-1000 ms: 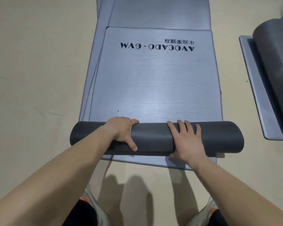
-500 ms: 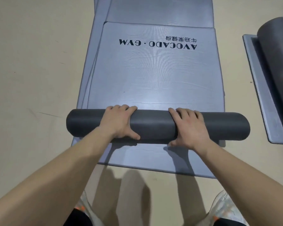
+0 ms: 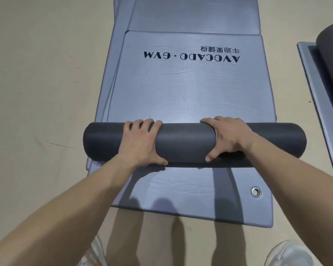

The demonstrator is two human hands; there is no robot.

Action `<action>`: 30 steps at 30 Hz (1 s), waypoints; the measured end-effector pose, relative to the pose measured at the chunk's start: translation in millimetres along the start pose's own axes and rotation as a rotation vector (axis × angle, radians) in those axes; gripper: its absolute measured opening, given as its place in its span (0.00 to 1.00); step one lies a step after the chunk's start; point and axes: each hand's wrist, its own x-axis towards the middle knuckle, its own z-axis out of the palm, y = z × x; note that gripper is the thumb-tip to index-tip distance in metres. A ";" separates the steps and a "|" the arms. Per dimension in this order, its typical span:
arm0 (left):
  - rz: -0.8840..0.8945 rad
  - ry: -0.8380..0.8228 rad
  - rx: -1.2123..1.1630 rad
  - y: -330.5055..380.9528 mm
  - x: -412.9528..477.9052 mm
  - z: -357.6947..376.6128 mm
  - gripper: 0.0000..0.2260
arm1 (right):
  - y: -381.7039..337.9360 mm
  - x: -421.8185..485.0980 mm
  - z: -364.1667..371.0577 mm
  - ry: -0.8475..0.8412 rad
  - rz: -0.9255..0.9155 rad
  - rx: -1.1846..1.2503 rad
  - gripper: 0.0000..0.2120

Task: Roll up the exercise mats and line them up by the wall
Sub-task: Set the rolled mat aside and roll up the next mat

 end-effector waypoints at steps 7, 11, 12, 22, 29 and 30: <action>0.074 -0.217 0.036 13.7 -33.1 -17.1 0.50 | -14.5 -34.6 2.7 -0.217 -0.014 0.105 0.57; 0.109 -0.269 0.027 17.8 -41.9 -26.3 0.47 | -25.7 -77.1 42.4 0.011 0.003 -0.070 0.68; 0.107 -0.303 -0.004 16.0 -36.6 -32.1 0.47 | -29.6 -87.4 55.5 0.064 0.026 -0.123 0.71; 0.036 -0.237 -0.017 15.5 -51.6 -11.3 0.63 | -21.3 -45.4 53.8 0.201 0.051 -0.049 0.66; 0.047 -0.077 -0.049 1.5 -7.1 -4.2 0.54 | -3.8 -26.3 42.1 0.237 -0.041 -0.148 0.67; 0.061 -0.091 -0.047 1.4 -7.3 -4.5 0.53 | -5.6 -28.8 48.4 0.252 -0.028 -0.177 0.67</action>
